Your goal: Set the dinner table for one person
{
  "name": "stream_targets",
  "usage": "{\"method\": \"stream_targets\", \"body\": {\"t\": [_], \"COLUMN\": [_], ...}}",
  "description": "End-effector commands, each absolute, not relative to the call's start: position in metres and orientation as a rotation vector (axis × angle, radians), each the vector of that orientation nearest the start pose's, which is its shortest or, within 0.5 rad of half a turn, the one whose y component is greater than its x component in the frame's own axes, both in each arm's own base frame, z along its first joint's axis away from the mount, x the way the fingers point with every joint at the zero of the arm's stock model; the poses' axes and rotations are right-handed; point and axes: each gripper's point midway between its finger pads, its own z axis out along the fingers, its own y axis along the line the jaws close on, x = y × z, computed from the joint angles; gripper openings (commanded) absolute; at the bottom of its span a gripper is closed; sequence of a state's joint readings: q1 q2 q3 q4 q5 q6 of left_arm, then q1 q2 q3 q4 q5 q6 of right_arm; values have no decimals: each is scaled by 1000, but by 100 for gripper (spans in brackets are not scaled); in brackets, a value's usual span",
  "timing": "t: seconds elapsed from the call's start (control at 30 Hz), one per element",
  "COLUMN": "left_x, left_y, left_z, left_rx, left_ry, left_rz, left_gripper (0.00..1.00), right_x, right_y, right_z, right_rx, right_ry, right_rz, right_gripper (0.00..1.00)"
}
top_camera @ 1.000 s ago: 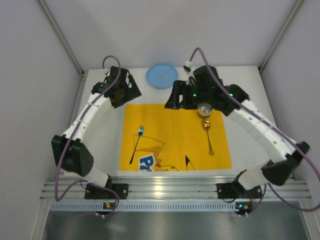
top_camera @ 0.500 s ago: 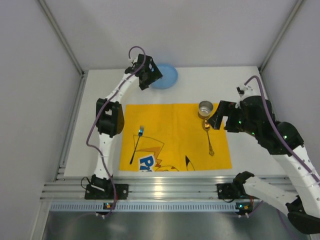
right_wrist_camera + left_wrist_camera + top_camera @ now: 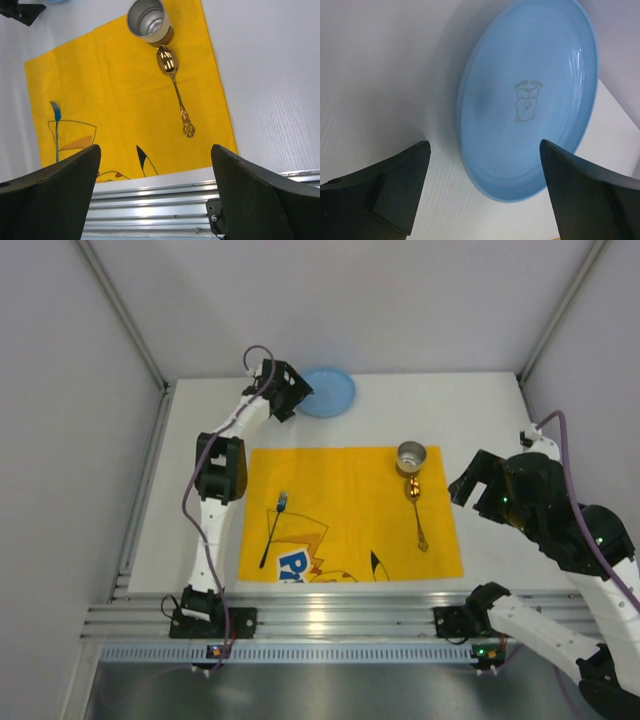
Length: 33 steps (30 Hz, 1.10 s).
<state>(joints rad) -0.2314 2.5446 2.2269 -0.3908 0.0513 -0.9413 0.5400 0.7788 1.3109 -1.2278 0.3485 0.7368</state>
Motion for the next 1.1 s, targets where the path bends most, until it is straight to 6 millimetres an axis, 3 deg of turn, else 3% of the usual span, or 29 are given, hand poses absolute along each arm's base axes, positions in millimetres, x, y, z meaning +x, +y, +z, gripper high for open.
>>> {"method": "stream_targets", "body": {"t": [0.0, 0.17, 0.27, 0.4, 0.43, 0.77, 0.97, 1.0, 1.07], "left_x": [649, 659, 667, 674, 674, 665, 642, 638, 622], "left_y": [-208, -215, -221, -223, -224, -231, -246, -249, -257], "left_z": [54, 36, 36, 37, 37, 68, 96, 115, 116], "left_rx": [-790, -819, -836, -874, -883, -790, -692, -659, -610], "left_ry": [2191, 2177, 2147, 2109, 2104, 2096, 2124, 2110, 2146], "left_rz": [-744, -803, -861, -919, -934, -1029, -1112, -1123, -1117], "left_gripper": [96, 83, 58, 7, 3, 0, 0, 0, 0], "right_x": [177, 177, 172, 163, 162, 143, 137, 136, 133], "right_y": [50, 46, 41, 33, 31, 11, -1, -4, -7], "right_z": [300, 297, 291, 286, 286, 277, 283, 283, 281], "right_rx": [533, 586, 636, 701, 714, 726, 668, 665, 643], "right_ry": [2143, 2150, 2150, 2115, 2105, 2078, 2039, 2033, 2028], "right_rz": [257, 225, 217, 227, 230, 184, 149, 138, 125], "right_gripper": [92, 92, 91, 91, 91, 91, 92, 92, 93]}}
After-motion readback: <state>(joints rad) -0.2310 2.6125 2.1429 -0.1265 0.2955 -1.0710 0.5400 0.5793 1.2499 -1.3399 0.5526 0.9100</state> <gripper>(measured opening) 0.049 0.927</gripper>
